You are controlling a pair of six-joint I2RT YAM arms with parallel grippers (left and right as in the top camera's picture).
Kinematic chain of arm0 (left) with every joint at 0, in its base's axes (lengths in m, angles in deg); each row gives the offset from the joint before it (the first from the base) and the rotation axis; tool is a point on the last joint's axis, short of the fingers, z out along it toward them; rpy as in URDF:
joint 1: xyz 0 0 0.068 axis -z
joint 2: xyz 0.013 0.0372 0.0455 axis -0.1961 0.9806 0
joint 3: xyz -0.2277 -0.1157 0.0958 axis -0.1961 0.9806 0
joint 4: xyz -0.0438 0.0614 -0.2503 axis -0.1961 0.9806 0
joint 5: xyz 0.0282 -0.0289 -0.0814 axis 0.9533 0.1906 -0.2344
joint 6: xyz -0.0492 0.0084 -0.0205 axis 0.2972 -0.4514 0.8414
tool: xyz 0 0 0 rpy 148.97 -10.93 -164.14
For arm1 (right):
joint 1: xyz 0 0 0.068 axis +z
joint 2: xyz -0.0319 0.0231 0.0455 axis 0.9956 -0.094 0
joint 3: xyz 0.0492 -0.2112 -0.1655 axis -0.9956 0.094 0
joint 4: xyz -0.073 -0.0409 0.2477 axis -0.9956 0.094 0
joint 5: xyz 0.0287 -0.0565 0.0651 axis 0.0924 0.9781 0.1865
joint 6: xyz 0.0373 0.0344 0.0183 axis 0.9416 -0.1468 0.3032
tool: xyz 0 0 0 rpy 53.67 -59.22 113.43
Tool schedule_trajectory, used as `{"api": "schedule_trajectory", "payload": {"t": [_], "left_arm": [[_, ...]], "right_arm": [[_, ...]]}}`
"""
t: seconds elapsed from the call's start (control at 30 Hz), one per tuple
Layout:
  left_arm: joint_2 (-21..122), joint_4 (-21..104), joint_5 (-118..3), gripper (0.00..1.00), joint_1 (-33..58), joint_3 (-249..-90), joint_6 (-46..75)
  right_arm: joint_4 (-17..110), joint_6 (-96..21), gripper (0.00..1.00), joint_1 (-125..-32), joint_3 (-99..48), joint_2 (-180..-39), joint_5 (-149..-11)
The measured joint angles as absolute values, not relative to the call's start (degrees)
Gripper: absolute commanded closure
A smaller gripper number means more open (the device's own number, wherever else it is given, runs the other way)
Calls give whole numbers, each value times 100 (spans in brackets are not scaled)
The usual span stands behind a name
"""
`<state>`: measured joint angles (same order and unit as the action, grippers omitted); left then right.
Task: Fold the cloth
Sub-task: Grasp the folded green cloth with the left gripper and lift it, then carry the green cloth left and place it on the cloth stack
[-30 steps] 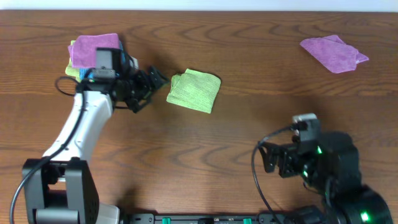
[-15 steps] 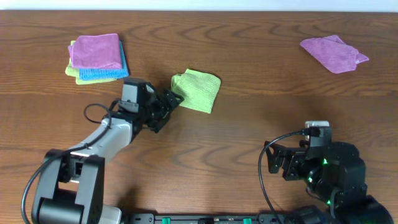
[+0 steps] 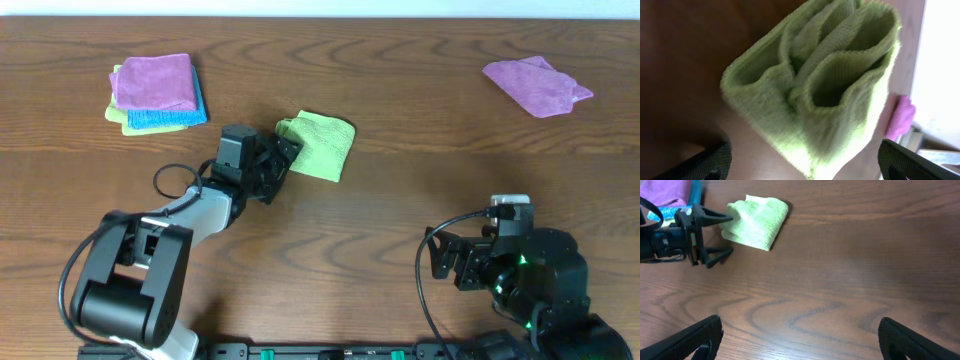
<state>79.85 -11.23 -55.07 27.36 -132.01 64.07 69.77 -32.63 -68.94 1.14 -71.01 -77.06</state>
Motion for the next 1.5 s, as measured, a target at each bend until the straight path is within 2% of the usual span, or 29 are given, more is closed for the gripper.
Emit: {"api": "schedule_trajectory", "payload": {"t": [0.1,0.17,0.23,0.37,0.4,0.5,0.6,0.87,1.13,1.3,1.5], "left_arm": [[8149,-1427,-5505,4,2747,-13242,6566],[8258,-1631,-5512,0,2756,-13280,6671],[8359,-1781,-5499,18,2773,-13336,6776],[8562,-1930,-5398,44,2821,-13350,6872],[8584,-1904,-5357,60,2832,-13350,6892],[8678,-1875,-5263,75,2841,-13323,6901],[8728,-1902,-5199,94,2845,-13310,6809],[8824,-2380,-5199,94,2845,-13262,6020],[8868,-2343,-5813,94,2642,-13850,5447],[8868,-1311,-6242,94,2229,-15089,5299],[8868,479,-6441,94,1634,-16807,4827]], "right_arm": [[6975,-3261,1,-6894,114,-7101,-7706],[6975,-3263,1,-6894,114,-7101,-7706],[6977,-3261,1,-6894,114,-7101,-7708],[6977,-3261,1,-6894,114,-7101,-7706],[6977,-3261,1,-6894,114,-7101,-7706],[6977,-3261,1,-6894,116,-7101,-7706],[6975,-3261,1,-6894,116,-7101,-7704],[6977,-3261,1,-6894,116,-7101,-7706],[6977,-3261,1,-6894,116,-7101,-7706],[6977,-3259,1,-6894,116,-7101,-7706],[6977,-3256,1,-6894,116,-7101,-7700]]}}
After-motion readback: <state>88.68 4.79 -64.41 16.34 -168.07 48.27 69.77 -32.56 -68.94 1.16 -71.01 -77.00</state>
